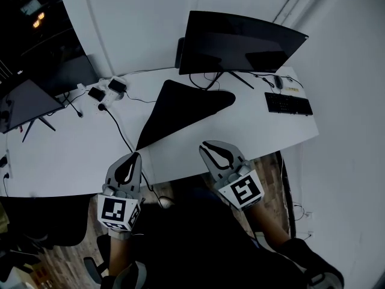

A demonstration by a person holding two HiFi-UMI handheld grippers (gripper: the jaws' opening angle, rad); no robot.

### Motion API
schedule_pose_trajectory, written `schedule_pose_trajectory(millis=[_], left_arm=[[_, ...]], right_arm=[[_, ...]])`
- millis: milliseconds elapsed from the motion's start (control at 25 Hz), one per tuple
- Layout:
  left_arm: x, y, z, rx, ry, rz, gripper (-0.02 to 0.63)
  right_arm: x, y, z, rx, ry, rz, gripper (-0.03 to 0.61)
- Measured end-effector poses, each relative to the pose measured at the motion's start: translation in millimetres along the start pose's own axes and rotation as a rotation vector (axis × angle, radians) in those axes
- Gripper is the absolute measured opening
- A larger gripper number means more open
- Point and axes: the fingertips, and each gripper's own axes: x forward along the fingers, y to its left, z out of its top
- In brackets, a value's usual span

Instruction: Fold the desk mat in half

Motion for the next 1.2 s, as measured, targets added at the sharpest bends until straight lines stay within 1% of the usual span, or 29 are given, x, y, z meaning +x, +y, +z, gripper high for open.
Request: schedule_pose_trajectory(millis=[80,240,400,560,760,1200], left_arm=[[-6.4,-1.1,0.4,0.010,-0.009,0.008,0.009],[-17.1,-2.7,0.1,0.019,0.000,0.029,0.009],[-23.9,-2.5,-5.9,0.022,-0.004,0.031,0.009],[-31.6,-0.8,-8.3,0.015,0.006,0.043,0.009],[-38.2,-1.2,-10.2,0.006,-0.011,0.050,0.009],[-50.2,4.6,-16.7,0.005,-0.005,0.077,0.009]], right_arm=[[-1.0,4.2,-1.1,0.001,0.000,0.003,0.044],[-2.6,10.7,-2.0,0.008,-0.007,0.002,0.044],[-4.2,17.0,-3.9,0.009,-0.007,0.008,0.044],[-5.7,24.3,-5.9,0.014,-0.005,0.016,0.044],[-7.1,30.0,-9.8,0.028,-0.012,0.030,0.044],[-4.3,41.0,-11.1,0.015,-0.019,0.045,0.044]])
